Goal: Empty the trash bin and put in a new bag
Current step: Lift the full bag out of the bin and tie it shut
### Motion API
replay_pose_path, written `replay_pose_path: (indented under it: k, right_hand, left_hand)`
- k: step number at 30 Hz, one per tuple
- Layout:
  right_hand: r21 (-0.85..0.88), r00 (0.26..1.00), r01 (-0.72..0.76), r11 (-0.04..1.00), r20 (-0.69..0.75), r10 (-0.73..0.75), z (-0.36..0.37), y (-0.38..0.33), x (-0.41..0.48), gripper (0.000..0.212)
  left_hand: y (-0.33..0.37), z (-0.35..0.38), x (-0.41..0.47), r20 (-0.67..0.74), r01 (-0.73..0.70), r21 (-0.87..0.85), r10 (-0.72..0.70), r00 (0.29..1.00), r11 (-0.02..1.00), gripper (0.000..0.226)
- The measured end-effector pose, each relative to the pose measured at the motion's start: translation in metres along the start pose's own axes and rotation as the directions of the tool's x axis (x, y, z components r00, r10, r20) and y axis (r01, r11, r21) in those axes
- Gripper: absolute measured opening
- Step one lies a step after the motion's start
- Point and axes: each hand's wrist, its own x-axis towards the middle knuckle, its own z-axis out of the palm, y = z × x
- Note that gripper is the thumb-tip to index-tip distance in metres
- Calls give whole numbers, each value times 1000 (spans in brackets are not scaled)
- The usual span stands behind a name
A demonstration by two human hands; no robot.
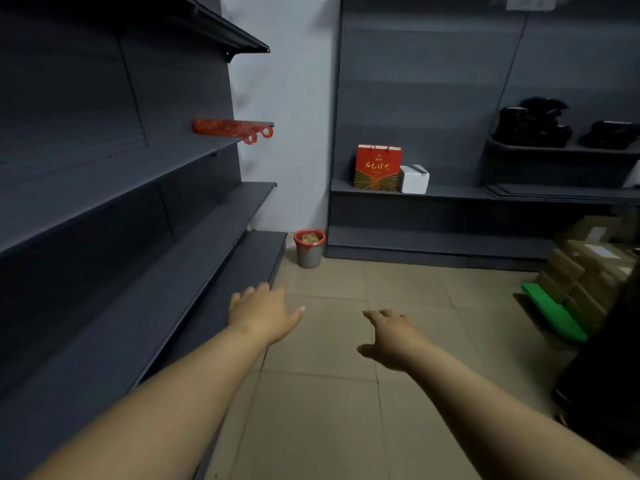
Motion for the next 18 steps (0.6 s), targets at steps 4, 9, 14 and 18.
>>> replay_pose_path:
  k: [4,9,14,18]
  right_hand:
    - [49,999,-52,997,1,52,-9,-4,70,68]
    - [33,996,-84,996,33,83,-19,1,149,64]
    - [1,996,-82,997,47,81,-36,14,235,62]
    - [3,997,-68,998,25,68,-56,30,322,62]
  left_hand:
    - [-10,4,71,49,-1,19,0,999,1000,65]
    - [-6,21,143,123,-27,-1,27,992,1000,59]
    - [6,39,218,179,-60,-21,62,982,998,59]
    - [17,45,298,173,-45,-8,46,984,999,57]
